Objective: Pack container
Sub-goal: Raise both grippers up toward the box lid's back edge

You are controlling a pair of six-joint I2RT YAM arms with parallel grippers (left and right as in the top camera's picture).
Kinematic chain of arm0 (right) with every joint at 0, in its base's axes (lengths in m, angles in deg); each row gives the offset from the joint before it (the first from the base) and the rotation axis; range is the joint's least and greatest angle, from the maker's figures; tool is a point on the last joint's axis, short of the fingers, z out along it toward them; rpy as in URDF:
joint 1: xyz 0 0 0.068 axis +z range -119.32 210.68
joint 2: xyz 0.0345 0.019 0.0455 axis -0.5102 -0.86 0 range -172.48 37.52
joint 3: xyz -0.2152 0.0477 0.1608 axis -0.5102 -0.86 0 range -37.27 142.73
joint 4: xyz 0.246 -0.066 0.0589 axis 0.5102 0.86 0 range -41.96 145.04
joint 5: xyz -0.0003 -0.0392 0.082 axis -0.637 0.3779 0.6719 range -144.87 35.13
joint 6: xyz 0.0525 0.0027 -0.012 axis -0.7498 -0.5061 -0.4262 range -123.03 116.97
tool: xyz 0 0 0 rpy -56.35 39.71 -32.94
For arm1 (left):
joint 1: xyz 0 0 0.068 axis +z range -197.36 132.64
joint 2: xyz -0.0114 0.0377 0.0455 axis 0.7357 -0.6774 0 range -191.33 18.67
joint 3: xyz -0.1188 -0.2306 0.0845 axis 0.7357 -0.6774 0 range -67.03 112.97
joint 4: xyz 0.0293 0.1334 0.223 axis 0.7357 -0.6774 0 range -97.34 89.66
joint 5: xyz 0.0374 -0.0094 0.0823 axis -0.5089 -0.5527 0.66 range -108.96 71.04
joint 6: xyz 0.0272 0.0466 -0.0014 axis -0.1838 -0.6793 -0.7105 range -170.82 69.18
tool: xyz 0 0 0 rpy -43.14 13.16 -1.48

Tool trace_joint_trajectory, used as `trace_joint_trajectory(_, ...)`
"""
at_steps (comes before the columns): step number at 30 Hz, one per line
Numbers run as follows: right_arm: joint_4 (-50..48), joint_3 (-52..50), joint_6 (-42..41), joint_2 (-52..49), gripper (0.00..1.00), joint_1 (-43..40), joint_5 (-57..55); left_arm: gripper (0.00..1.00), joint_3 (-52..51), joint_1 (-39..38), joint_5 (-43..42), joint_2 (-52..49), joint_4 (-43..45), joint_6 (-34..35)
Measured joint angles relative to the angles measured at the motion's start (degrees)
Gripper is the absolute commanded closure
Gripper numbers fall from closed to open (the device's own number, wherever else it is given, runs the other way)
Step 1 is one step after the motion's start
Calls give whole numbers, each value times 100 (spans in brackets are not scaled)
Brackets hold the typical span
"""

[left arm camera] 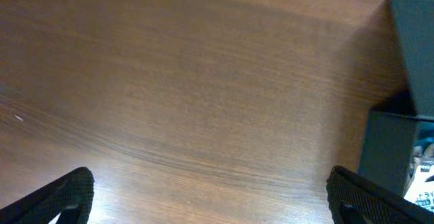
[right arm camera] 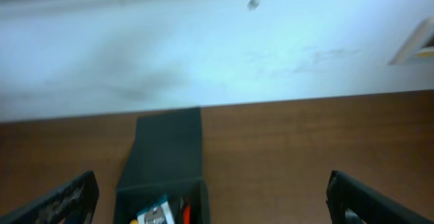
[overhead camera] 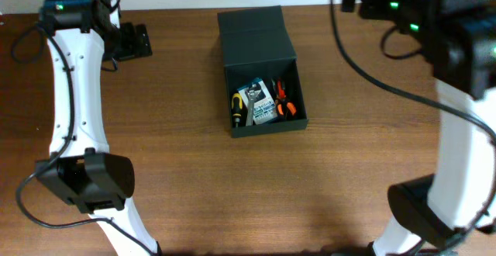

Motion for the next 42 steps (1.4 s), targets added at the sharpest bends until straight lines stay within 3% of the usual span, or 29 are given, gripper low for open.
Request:
trace_joint_trajectory(5,365,13,0,492,2,-162,-13,1,605,0,-57,111,-129,-238)
trace_joint_trajectory(9,820,-26,-46,553,22,-479,33,1,706,0,-518,310,-37,-302)
trace_joint_trajectory(14,966,-179,-35,210,23,-1062,533,1,719,0,-1121,343,282,-345)
trace_joint_trajectory(19,964,-225,-35,-225,55,-1690,1252,10,719,-11,-1532,343,629,-350)
trace_joint_trajectory(22,942,-225,-7,-498,86,-1985,1718,19,719,-70,-1722,343,984,-367)
trace_joint_trajectory(24,887,-225,15,-745,96,-2098,1958,24,680,-129,-1847,343,1314,-435)
trace_joint_trajectory(30,332,-227,181,-1834,96,-2188,2896,34,621,-181,-2789,28,1814,-492)
trace_joint_trajectory(37,-431,-249,278,-2973,96,-2188,3711,58,601,-55,-4232,-1434,1926,-514)
trace_joint_trajectory(42,-688,-251,282,-3613,96,-2168,4041,57,496,-31,-4854,-2459,1965,-494)
